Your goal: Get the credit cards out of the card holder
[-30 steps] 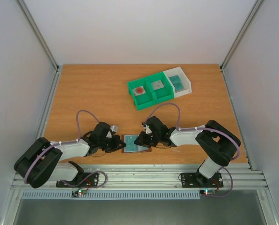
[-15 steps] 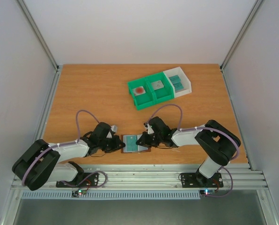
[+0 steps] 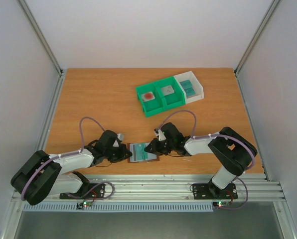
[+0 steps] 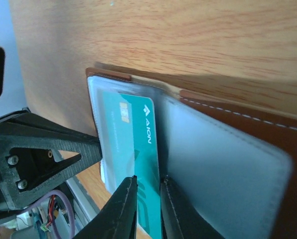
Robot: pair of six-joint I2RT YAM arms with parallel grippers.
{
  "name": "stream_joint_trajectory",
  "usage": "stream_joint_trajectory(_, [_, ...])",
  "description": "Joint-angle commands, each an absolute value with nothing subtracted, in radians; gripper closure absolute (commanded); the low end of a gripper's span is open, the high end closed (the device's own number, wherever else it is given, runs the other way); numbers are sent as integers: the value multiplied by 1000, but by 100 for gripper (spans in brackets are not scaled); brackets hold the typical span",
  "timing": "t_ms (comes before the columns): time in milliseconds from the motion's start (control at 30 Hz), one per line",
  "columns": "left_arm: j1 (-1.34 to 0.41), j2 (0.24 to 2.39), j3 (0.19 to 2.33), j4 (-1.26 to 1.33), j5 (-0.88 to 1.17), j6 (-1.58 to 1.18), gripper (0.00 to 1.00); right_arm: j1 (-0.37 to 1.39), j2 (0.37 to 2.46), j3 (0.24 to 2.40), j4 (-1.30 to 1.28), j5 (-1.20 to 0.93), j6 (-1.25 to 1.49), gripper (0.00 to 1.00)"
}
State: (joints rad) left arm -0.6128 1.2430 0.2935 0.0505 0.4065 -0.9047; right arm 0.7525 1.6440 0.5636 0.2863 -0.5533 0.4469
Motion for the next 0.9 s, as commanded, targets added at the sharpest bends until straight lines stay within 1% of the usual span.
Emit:
stream_joint_trajectory(0, [-614, 1253, 280, -59, 346, -887, 95, 750, 1673, 554, 350, -577, 455, 84])
stream_joint_trajectory(333, [-614, 1237, 278, -58, 347, -894, 95, 750, 1709, 558, 356, -582, 450, 84])
stream_joint_trajectory(400, [-615, 1232, 279, -59, 345, -894, 95, 750, 1709, 558, 355, -583, 448, 88])
stream_joint_trajectory(467, [-615, 1228, 278, -63, 341, -896, 95, 750, 1703, 560, 348, -582, 443, 95])
stream_joint_trajectory(533, [-615, 1226, 278, -67, 339, -896, 95, 750, 1688, 558, 339, -575, 433, 99])
stream_joint_trajectory(867, [-615, 1205, 285, -79, 342, -899, 95, 732, 1557, 571, 174, -526, 352, 99])
